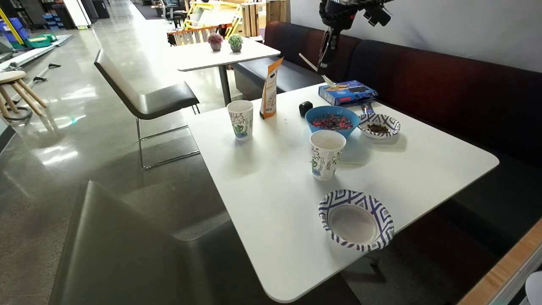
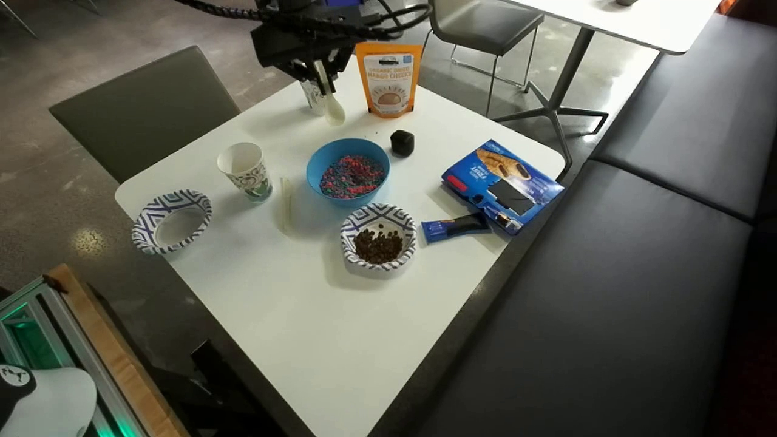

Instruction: Use the plastic spoon to put some of the contents of the blue bowl into the paper cup next to the orange packet

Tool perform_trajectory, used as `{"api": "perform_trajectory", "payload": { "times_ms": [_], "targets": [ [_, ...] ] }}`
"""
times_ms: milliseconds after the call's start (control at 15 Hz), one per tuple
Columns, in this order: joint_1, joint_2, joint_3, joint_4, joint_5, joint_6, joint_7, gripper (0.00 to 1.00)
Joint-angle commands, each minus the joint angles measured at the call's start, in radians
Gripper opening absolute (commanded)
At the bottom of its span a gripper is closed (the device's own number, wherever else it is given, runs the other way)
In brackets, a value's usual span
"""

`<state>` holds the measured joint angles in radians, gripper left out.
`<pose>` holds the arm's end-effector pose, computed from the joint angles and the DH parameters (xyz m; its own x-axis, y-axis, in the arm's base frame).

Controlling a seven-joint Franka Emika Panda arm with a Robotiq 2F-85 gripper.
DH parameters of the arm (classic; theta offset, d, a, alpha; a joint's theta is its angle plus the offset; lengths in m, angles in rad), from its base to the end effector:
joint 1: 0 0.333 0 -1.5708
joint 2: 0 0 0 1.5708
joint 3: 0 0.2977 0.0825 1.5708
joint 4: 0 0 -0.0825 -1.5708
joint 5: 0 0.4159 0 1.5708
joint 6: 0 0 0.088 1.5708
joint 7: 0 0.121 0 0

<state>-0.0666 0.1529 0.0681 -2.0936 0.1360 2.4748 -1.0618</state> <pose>0.6161 0.0013 0.3212 0.5459 0.8115 0.2085 0.8056 -0.5767 0.1354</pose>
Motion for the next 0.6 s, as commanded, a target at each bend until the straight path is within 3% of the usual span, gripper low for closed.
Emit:
{"api": "perform_trajectory", "payload": {
  "times_ms": [0, 533],
  "targets": [
    [-0.012, 0.045, -0.009, -0.014, 0.061, 0.078, 0.007, 0.04],
    [-0.074, 0.177, 0.038, 0.002, 0.184, 0.144, -0.038, 0.04]
  ]
}}
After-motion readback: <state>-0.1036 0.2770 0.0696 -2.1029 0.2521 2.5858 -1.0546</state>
